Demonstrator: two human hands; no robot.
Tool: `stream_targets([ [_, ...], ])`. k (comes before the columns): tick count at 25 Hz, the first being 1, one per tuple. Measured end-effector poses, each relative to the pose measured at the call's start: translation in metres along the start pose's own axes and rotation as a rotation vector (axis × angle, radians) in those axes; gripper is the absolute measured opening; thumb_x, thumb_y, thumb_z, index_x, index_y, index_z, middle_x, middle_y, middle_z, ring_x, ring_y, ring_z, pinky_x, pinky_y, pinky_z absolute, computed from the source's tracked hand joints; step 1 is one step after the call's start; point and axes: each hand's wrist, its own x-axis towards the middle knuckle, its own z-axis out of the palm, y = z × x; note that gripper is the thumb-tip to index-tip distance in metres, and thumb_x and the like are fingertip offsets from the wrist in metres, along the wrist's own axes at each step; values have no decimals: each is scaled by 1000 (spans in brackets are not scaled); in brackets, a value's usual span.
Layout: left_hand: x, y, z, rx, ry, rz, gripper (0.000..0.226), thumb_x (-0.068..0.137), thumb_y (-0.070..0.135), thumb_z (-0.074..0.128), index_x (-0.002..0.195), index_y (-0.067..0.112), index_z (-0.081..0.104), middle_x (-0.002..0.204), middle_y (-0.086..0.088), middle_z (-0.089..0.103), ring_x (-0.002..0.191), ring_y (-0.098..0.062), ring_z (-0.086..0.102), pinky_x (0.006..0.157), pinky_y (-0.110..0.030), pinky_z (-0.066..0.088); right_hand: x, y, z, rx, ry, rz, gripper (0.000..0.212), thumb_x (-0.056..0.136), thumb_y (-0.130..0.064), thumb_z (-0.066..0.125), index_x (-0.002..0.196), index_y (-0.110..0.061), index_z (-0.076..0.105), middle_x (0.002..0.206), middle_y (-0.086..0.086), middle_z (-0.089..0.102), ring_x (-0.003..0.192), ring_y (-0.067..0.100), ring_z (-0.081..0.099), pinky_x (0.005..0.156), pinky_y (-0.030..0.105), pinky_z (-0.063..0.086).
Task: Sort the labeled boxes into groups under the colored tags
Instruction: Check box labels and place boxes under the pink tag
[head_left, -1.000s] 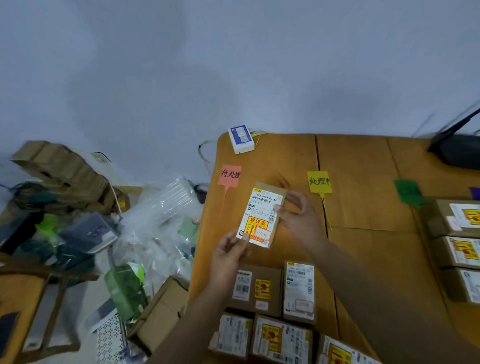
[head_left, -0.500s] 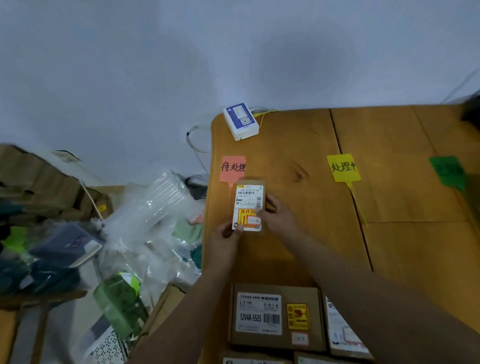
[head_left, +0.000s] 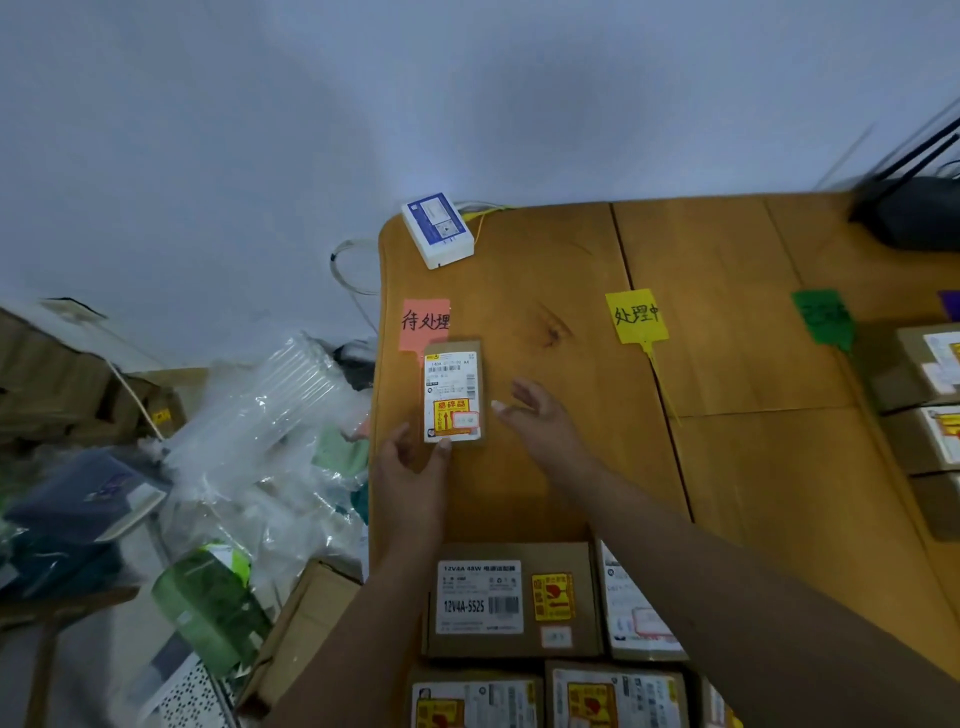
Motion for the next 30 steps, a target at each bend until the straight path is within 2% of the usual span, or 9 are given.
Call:
stream_targets([
  [2,-35,9,4,-81,-10,16,51,87,38,78,134,33,57,126,5,63,116,-14,59,95,-38,52,-26,0,-25,7,1,-18,59,97,-31,69,151,-21,47,152,1,52,133,13,50,95,26,43],
  [5,-94,16,18,-204,-146,-58,39,89,29,77,125,31,63,112,3,68,106,-14,64,83,-29,52,-66,6,-65,-7,-5,-24,56,97,-31,69,149,-22,49,147,4,57,134,19,54,103,35,46],
  [10,-187,-1,70,-92,-397,-179,36,94,18,72,129,16,64,119,-6,72,114,-25,67,100,-47,55,-117,40,-138,-55,-63,-27,57,99,-33,66,151,-25,46,148,2,54,136,21,51,98,35,43],
  [16,-244,-21,107,148,-237,-139,47,88,14,70,134,11,60,126,-11,69,114,-27,66,96,-42,54,-140,106,-194,-148,-79,92,62,96,-35,68,153,-27,44,150,0,54,134,22,53,99,37,47],
  [18,-247,-24,116,232,-138,-102,50,84,15,69,133,10,61,127,-12,65,119,-31,61,103,-47,51,-144,132,-201,-177,-130,149,66,96,-36,68,155,-26,41,154,1,51,137,24,52,104,38,46],
  [20,-244,-24,118,215,-18,-142,40,82,15,67,121,16,68,117,-9,67,114,-33,62,102,-50,51,-148,150,-203,-167,-174,200,68,95,-38,68,156,-28,38,157,1,47,141,25,48,102,38,44],
  [23,-244,-29,116,120,-7,-157,27,82,8,63,93,31,73,81,14,70,93,-29,73,85,-46,60,-150,162,-203,-142,-212,243,67,96,-40,66,156,-31,37,159,2,45,142,28,46,105,43,44],
  [25,-245,-31,113,108,-57,-170,30,86,9,62,83,38,71,82,17,73,88,-22,75,79,-38,61,-148,164,-198,-124,-223,248,66,97,-40,64,156,-31,37,159,2,46,141,28,47,108,46,44],
  [30,-241,-29,112,-51,-134,-255,26,91,7,64,113,16,75,105,-10,78,96,-30,75,86,-47,62,-157,148,-190,-14,-206,185,56,100,-27,63,153,-26,44,147,0,59,102,8,64,74,23,50],
])
